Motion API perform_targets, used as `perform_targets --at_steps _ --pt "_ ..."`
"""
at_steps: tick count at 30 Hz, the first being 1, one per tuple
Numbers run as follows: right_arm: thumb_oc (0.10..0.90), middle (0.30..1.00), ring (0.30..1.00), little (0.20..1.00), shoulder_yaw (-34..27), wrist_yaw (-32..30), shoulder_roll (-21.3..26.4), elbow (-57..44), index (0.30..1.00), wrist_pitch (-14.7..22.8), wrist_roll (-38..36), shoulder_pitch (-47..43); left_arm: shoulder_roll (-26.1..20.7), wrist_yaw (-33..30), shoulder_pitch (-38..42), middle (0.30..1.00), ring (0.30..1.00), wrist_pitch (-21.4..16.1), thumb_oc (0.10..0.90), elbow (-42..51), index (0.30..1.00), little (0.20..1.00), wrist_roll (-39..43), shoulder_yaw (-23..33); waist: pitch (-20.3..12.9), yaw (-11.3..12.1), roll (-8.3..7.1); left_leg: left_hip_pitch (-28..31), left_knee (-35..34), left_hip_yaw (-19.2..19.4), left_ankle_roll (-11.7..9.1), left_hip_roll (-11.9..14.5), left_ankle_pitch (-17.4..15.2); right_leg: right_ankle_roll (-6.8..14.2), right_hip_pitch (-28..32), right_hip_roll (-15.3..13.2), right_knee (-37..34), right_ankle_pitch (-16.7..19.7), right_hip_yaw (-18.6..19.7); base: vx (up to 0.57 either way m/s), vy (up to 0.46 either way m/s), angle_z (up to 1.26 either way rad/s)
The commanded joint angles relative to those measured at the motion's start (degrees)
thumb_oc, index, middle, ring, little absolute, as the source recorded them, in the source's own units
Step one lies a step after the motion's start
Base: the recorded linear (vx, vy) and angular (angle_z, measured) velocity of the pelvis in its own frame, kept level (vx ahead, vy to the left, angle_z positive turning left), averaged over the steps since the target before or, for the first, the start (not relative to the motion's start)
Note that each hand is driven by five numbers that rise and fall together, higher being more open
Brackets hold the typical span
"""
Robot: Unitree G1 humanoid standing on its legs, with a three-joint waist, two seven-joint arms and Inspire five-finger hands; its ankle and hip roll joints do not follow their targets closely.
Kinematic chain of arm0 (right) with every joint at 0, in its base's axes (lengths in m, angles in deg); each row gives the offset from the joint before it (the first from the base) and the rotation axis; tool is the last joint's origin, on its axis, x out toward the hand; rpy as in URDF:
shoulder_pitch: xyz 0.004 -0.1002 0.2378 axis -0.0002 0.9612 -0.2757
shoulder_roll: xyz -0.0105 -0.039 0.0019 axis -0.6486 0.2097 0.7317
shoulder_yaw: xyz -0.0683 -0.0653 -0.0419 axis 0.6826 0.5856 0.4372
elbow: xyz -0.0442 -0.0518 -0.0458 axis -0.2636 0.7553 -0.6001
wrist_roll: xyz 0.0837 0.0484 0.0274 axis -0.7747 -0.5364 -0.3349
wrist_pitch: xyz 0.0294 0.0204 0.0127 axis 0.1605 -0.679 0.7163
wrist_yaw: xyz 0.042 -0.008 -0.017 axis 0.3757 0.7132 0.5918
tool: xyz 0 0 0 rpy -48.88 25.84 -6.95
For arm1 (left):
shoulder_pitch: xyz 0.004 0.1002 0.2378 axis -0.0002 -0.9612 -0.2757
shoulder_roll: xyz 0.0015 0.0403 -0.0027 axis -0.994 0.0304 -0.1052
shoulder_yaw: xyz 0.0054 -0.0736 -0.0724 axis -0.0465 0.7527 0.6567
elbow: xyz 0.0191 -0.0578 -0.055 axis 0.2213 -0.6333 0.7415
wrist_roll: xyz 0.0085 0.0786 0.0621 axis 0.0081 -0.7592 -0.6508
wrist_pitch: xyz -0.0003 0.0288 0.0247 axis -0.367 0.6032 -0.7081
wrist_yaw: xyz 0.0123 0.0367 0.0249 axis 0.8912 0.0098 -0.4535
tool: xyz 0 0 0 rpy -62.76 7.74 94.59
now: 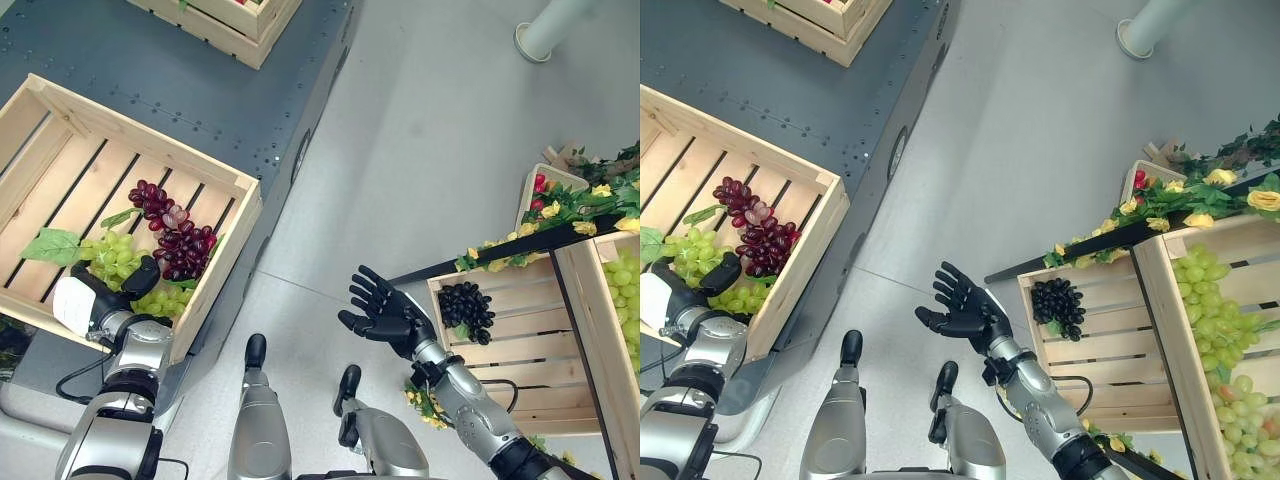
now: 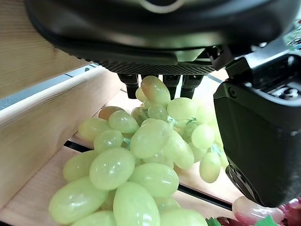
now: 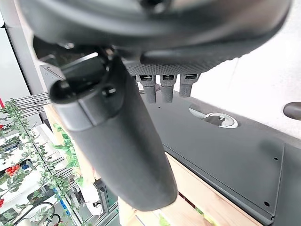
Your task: Pick up the fruits from the basket on one side to the basket on the other side
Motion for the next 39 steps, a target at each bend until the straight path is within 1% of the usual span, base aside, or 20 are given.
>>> perform_targets --at_steps 1,6,10,13,14,15,16,17,18,26,30,32,33,34,35,36,39 --pt "0.8 0.9 0.9 0.9 -1.5 -0.8 0.2 -8.0 0.9 2.9 0.5 -1.3 3.4 3.6 -0.7 0.9 0.9 4.4 0.8 -6.7 0.9 0.9 3.3 -2.3 -0.7 -0.9 0.39 -1.3 4.2 3.6 4.1 -4.6 -6.1 -2.3 -6.1 3.9 6.0 1.5 -1.0 0.0 0.0 0.0" --pt "0.8 0.9 0.9 0.9 -1.2 -1.4 0.0 -8.0 0.9 2.7 0.9 -2.1 3.4 5.3 0.4 0.9 0.9 7.1 0.8 -8.4 0.9 0.9 4.3 -2.8 -0.6 -1.0 0.17 -1.5 4.1 3.6 4.1 -4.5 -5.9 -2.3 -6.4 3.9 6.1 1.6 -1.1 0.0 0.0 0.0" --pt "0.8 0.9 0.9 0.9 -0.9 -1.4 -0.1 -7.8 0.9 3.1 0.9 -2.3 3.4 5.9 1.1 0.9 0.9 8.1 0.8 -9.4 0.9 0.9 4.1 -3.1 -0.5 -1.1 -0.09 -1.4 3.7 3.6 4.1 -4.4 -5.8 -2.3 -6.5 4.1 6.0 1.7 -1.0 0.0 0.0 0.0" --pt "0.8 0.9 0.9 0.9 -1.0 -1.5 -0.2 -7.8 0.9 2.8 1.1 -2.7 3.3 7.8 1.8 0.9 0.9 10.0 0.8 -10.8 0.9 0.9 3.7 -3.4 -0.5 -1.2 -0.2 -1.4 3.6 3.6 4.1 -4.5 -5.8 -2.3 -6.6 4.1 5.9 1.8 -1.0 0.0 0.0 0.0" --pt "0.8 0.9 0.9 0.9 -0.9 -1.5 -0.1 -7.7 0.9 2.8 1.0 -2.8 3.2 8.4 2.0 0.667 0.667 10.3 0.645 -11.1 0.667 0.667 3.6 -3.6 -0.5 -1.3 -0.22 -1.4 3.5 3.6 4.1 -4.5 -5.7 -2.3 -6.7 4.1 5.9 1.8 -0.9 0.0 0.0 0.0" --pt "0.8 0.9 0.9 0.9 -0.9 -1.5 -0.1 -7.6 0.9 2.9 1.0 -2.8 3.1 8.6 2.1 0.629 0.629 10.3 0.62 -11.3 0.629 0.629 3.6 -3.7 -0.6 -1.3 -0.22 -1.5 3.6 3.6 4.1 -4.5 -5.7 -2.3 -6.7 4.1 6.0 1.9 -0.9 0.0 0.0 0.0" --pt "0.8 0.9 0.9 0.9 -0.9 -1.6 -0.1 -7.6 0.9 2.6 1.0 -3.0 3.1 8.8 2.5 0.484 0.484 10.4 0.522 -11.8 0.484 0.484 3.5 -3.9 -0.5 -1.4 -0.26 -1.5 3.5 3.7 4.1 -4.5 -5.7 -2.3 -6.8 4.1 6.1 1.9 -0.9 0.0 0.0 0.0" --pt "0.8 0.9 0.9 0.9 -1.0 -1.6 -0.1 -7.6 0.9 2.5 1.0 -3.1 3.1 8.9 2.6 0.422 0.422 10.6 0.482 -11.9 0.422 0.422 3.5 -4.0 -0.5 -1.4 -0.28 -1.5 3.5 3.7 4.2 -4.5 -5.7 -2.3 -6.9 4.1 6.1 1.9 -0.9 0.0 0.0 0.0" --pt "0.8 0.9 0.9 0.9 -1.0 -1.5 -0.1 -7.4 0.9 2.6 1.1 -3.1 2.9 9.5 2.9 0.3 0.3 10.9 0.4 -12.2 0.3 0.3 3.5 -4.2 -0.4 -1.5 -0.25 -1.6 3.6 3.7 4.2 -4.5 -5.7 -2.3 -7.0 4.1 6.1 1.9 -0.8 0.0 0.0 0.0" --pt "0.8 0.9 0.9 0.9 -0.9 -2.0 -0.3 -7.7 0.9 2.4 1.6 -3.4 3.3 10.3 3.6 0.3 0.3 11.1 0.4 -13.1 0.3 0.3 3.7 -5.0 -0.3 -1.8 0.0 -1.6 3.3 3.8 4.2 -4.6 -5.6 -2.2 -7.2 4.0 6.0 2.1 -0.8 0.0 0.0 0.0" --pt "0.8 0.9 0.9 0.9 -0.8 -2.1 -0.3 -7.7 0.9 2.4 1.7 -3.3 3.4 10.4 3.6 0.3 0.3 10.2 0.4 -13.6 0.3 0.3 3.9 -4.9 -0.4 -1.8 -0.04 -1.3 3.3 3.8 4.2 -4.6 -5.7 -2.3 -7.1 4.0 6.0 2.0 -0.8 0.0 0.0 0.0" --pt "0.8 0.9 0.9 0.9 -0.8 -1.8 -0.2 -7.5 0.9 2.7 1.6 -3.2 3.4 9.2 3.5 0.3 0.3 7.7 0.4 -13.8 0.3 0.3 4.3 -4.5 -0.5 -1.8 -0.05 -1.1 3.1 3.8 4.2 -4.6 -5.7 -2.3 -6.9 4.0 6.0 1.9 -0.8 0.0 0.0 0.0" --pt "0.8 0.9 0.9 0.9 -0.8 -1.8 -0.2 -7.5 0.9 2.8 1.6 -3.2 3.4 9.2 3.5 0.3 0.3 7.5 0.4 -13.8 0.3 0.3 4.4 -4.5 -0.5 -1.8 -0.04 -1.0 3.0 3.8 4.2 -4.6 -5.7 -2.2 -6.9 4.0 6.0 1.9 -0.8 0.0 0.0 0.0" --pt "0.8 0.9 0.9 0.9 -0.8 -1.6 -0.2 -7.5 0.9 2.8 1.6 -3.0 3.3 8.4 3.3 0.3 0.3 5.9 0.4 -13.4 0.3 0.3 4.7 -4.2 -0.6 -1.8 -0.02 -0.8 2.8 3.8 4.2 -4.6 -5.7 -2.2 -6.8 4.0 5.9 1.9 -0.8 0.0 0.0 0.0" --pt "0.8 0.9 0.9 0.9 -0.9 -1.4 -0.2 -7.5 0.9 2.9 1.5 -2.7 3.4 6.6 2.9 0.3 0.3 3.1 0.4 -12.5 0.3 0.3 5.0 -3.8 -0.9 -1.7 0.09 -0.4 2.5 3.8 4.1 -4.6 -5.7 -2.2 -6.4 3.9 5.7 1.8 -0.9 0.0 0.0 0.0" --pt "0.8 0.9 0.9 0.9 -0.9 -1.3 -0.2 -7.5 0.9 2.9 1.5 -2.7 3.4 6.4 2.9 0.3 0.3 2.9 0.4 -12.4 0.3 0.3 5.0 -3.8 -0.9 -1.7 0.1 -0.4 2.5 3.8 4.1 -4.7 -5.7 -2.2 -6.4 3.9 5.7 1.8 -0.9 0.0 0.0 0.0" --pt "0.8 0.9 0.9 0.9 -1.2 -1.0 -0.1 -7.8 0.9 3.1 1.3 -1.7 3.1 3.3 2.0 0.3 0.3 -3.6 0.4 -10.1 0.3 0.3 5.9 -2.1 -1.6 -1.5 0.48 0.5 1.9 3.6 4.1 -4.8 -5.8 -2.3 -5.7 3.8 5.4 1.5 -1.1 0.0 -0.01 0.0"
